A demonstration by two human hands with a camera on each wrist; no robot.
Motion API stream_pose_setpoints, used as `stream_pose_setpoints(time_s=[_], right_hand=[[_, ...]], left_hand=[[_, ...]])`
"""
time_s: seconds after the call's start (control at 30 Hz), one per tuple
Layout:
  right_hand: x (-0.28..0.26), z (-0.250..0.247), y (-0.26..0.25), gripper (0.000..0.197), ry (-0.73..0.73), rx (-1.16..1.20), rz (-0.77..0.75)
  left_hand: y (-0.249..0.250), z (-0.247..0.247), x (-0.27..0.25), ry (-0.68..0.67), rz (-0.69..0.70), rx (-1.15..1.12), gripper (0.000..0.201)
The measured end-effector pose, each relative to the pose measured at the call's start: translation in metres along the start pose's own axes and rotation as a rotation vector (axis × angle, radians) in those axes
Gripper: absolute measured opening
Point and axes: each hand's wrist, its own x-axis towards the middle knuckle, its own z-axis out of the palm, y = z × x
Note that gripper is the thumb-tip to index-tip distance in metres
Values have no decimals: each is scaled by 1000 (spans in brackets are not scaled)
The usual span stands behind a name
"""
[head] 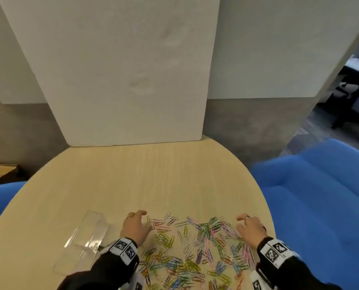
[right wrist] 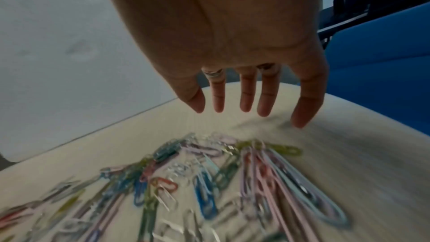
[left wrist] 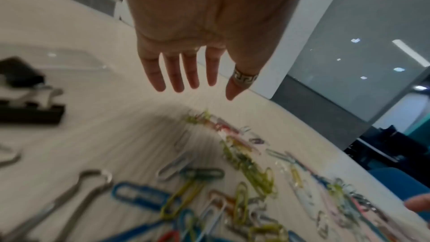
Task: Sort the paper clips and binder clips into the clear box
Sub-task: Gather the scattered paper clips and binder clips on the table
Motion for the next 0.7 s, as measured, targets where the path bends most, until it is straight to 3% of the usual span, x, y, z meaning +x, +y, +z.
stream_pose_setpoints(time_s=[0.1,0.2,0.33,0.43,0.5,0.6,0.7], right_hand=[[-5,8,8,26,-23,-15,144],[-10,18,7,22,-31,17,175],[-9,33,-7,6,-28,76,22],[-11,41,-20,15,-145,227,-113],[-11,38,-22,21,-100,266,-153],[-8,33,-16,27,39,215,-113],[-6,33,-15,45,8,107,-44]], left_hand=[[-5,8,-1,46,-123,33,48],[-2,16,-4,20,-135,39,43],[4,31,-4,-39,-20,-68,36],[6,34,-5,-137,77,-95,28],[7,33,-2,-157,97,-103,25],[8,33,7,-76,95,-35,44],[20,34,14,-76,86,16,66]])
